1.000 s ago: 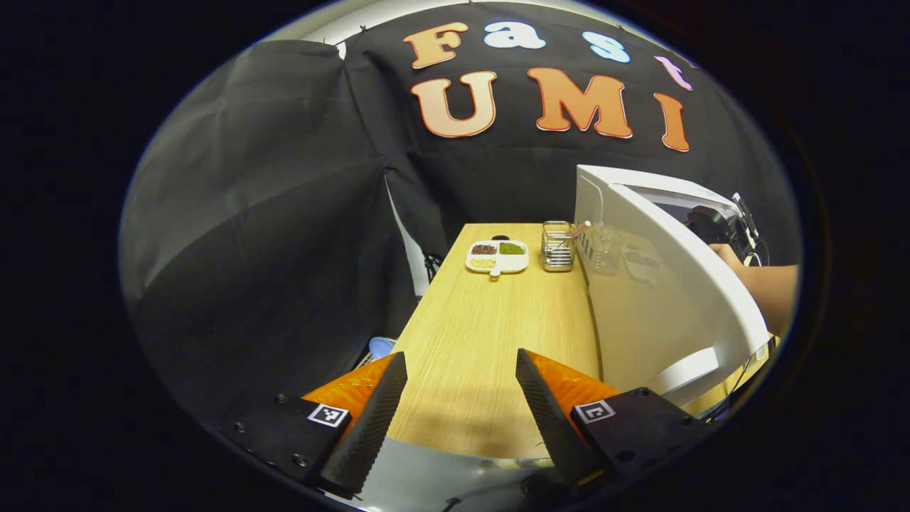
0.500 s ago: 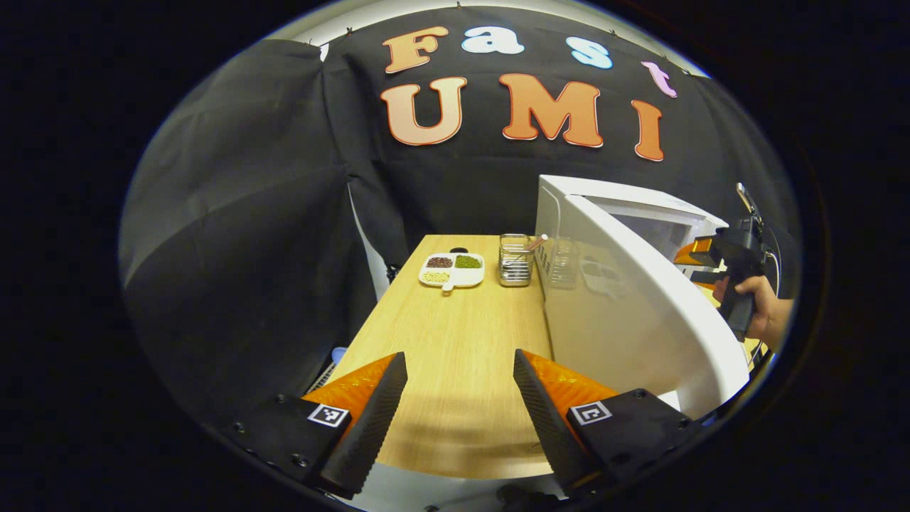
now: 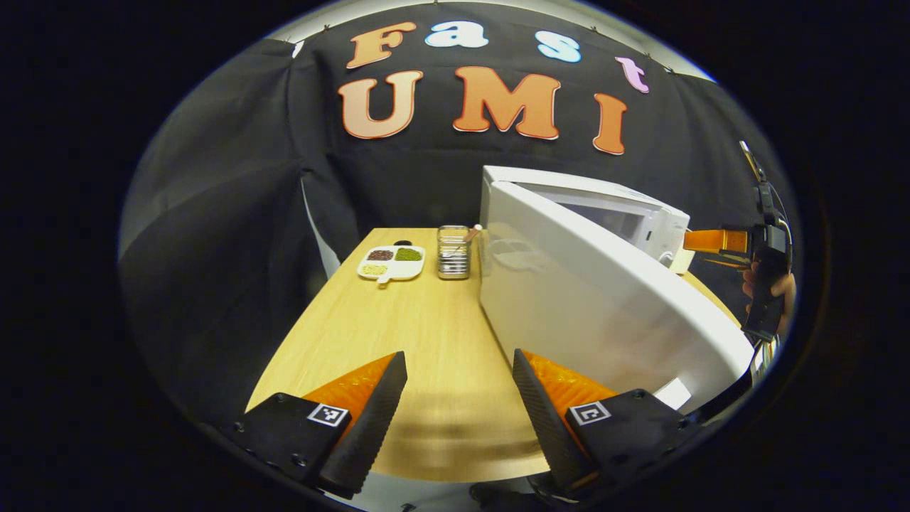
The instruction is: Open the microwave oven with the left hand, put the food in, and close the microwave oven.
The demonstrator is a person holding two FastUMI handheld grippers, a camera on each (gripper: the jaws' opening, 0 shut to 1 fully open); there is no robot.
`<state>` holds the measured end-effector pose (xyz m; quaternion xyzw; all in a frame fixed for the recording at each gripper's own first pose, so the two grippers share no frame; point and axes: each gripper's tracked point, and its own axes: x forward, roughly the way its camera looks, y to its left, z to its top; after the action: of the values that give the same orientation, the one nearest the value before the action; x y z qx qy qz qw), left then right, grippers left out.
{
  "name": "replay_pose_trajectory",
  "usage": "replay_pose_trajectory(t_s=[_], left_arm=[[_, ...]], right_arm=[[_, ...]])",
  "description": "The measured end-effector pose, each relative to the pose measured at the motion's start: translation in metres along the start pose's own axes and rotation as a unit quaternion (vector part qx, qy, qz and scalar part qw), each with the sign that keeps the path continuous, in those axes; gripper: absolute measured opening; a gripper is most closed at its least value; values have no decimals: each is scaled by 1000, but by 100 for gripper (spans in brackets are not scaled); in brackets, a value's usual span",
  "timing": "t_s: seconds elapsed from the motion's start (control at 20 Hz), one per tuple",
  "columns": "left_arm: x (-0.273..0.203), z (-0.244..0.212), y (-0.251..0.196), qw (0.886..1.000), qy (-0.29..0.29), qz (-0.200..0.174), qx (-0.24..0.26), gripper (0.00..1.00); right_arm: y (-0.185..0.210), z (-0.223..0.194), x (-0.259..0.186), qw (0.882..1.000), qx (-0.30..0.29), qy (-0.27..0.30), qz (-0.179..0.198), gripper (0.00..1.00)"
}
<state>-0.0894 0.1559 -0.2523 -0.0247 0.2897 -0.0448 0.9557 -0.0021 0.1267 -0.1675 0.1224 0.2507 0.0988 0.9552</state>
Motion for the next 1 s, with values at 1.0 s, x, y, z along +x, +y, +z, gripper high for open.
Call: replay_pose_trajectory(t_s=[1.0], left_arm=[[43,30,-216,983,-9,-160,93,83]], right_arm=[[-101,62,-84,996,-69,-53,-33,95]])
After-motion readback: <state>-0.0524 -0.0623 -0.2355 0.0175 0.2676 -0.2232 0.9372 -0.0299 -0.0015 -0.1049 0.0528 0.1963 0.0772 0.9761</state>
